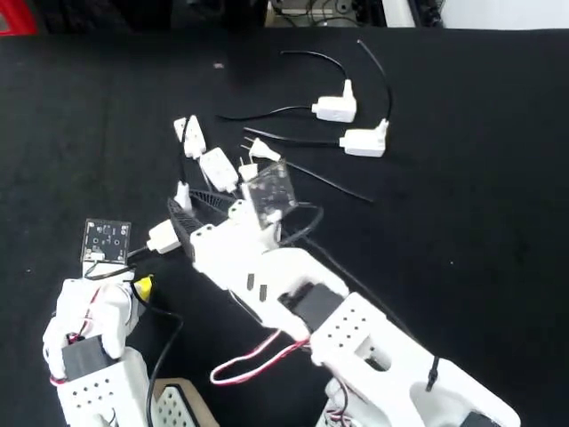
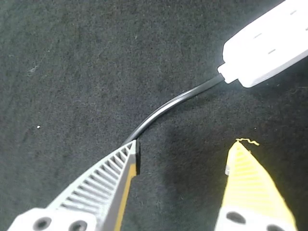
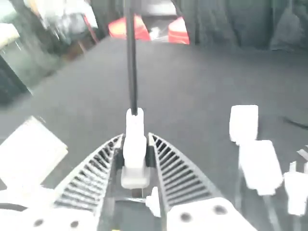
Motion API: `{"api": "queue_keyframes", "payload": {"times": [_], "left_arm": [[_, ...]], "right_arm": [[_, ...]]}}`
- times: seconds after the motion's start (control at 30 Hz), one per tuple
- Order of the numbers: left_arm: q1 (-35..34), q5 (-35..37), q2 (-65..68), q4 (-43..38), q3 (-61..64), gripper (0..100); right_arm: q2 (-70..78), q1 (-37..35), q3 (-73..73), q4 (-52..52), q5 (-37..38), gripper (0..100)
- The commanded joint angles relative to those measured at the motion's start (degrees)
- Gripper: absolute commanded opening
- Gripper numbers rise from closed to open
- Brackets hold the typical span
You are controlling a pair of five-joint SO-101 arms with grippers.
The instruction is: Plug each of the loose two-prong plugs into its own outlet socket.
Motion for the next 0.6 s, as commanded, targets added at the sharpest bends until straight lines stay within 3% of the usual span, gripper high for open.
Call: {"api": "queue_keyframes", "payload": {"times": [0.0, 0.13, 0.3, 0.43, 0.57], "left_arm": [[0.7, 8.9, -1.1, 1.1, -6.8, 30], [9.5, 19.1, -1.1, 6.0, -17.5, 30], [23.7, 20.4, -1.1, 10.4, -24.6, 30], [26.4, 16.7, -1.1, 9.7, -23.7, 30], [26.9, 15.7, -1.1, 9.4, -23.1, 30]], "right_arm": [[-1.8, -0.7, 2.8, -5.9, -9.2, 1.1], [-2.0, 0.1, 7.4, -13.8, -12.3, 1.1], [-5.1, 0.4, 10.7, -14.8, -12.4, 1.1], [-14.8, 0.0, 12.9, -8.1, -12.6, 1.1], [-28.4, -4.1, 12.7, 9.2, -12.7, 1.1]]}}
